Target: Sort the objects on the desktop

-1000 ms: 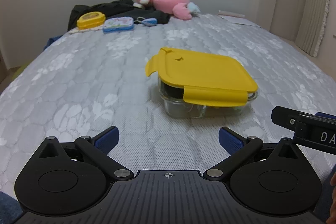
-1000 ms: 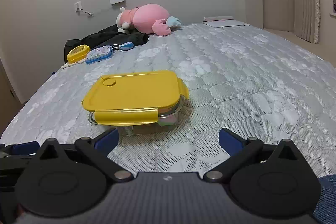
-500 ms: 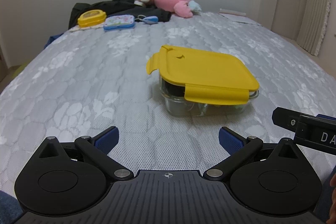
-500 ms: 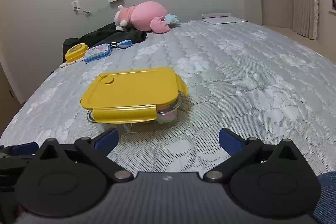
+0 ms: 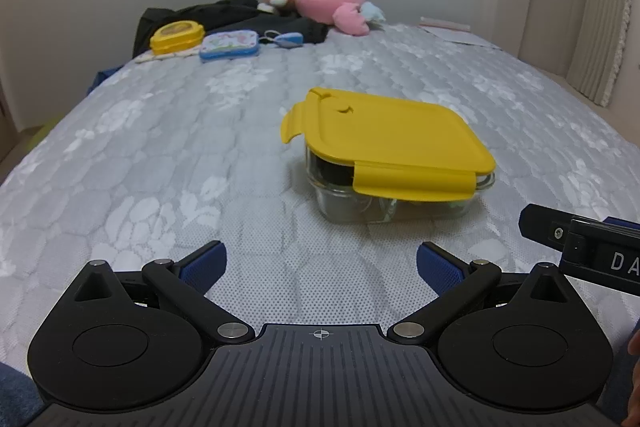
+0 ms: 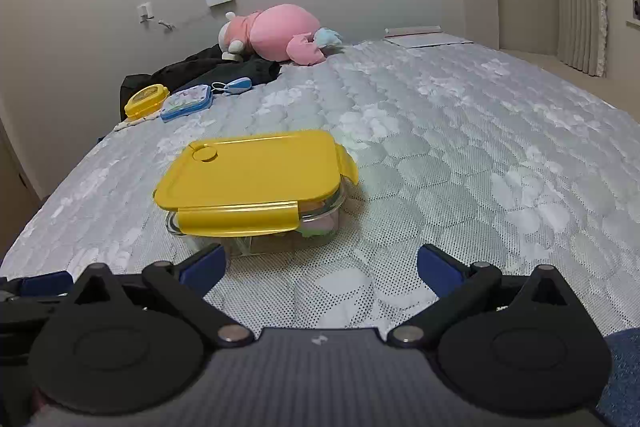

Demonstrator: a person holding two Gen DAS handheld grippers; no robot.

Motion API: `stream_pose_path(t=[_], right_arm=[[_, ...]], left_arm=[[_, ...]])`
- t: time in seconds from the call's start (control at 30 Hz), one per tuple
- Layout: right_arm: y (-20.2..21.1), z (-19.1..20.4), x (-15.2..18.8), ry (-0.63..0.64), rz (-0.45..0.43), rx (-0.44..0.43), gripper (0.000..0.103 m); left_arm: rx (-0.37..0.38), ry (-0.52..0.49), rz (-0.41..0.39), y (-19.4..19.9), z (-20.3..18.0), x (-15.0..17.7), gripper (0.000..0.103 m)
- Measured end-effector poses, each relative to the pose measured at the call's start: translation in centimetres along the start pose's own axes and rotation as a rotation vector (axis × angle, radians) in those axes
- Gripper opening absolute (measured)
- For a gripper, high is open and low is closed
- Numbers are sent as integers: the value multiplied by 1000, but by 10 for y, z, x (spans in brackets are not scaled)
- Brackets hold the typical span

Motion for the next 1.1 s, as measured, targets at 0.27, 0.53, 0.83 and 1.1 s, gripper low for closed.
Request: stream_pose_path(t=[0.27, 0.53, 0.83, 1.1], right_arm=[[-1, -4, -1, -25, 7, 1, 103], [1, -4, -5, 4, 5, 2, 103], [-5, -4, -9, 50, -9, 22, 103], [-10, -10, -13, 34, 74, 11, 103]], left_arm=[[17, 14, 1, 1, 2, -2, 103], [31, 17, 13, 0, 1, -3, 103], [25, -10, 15, -4, -4, -4, 103], [45, -11, 76, -4, -4, -7, 103]])
Point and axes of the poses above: each gripper's, at about its wrist camera, not at the fingertips, and y roughly against the way its jaws point, z to its left, x to its underside, the point moved 2 cm from there along -y, roughly the way its jaws point, and after that the axes turned 10 degrees about y, right-handed, at the moved point
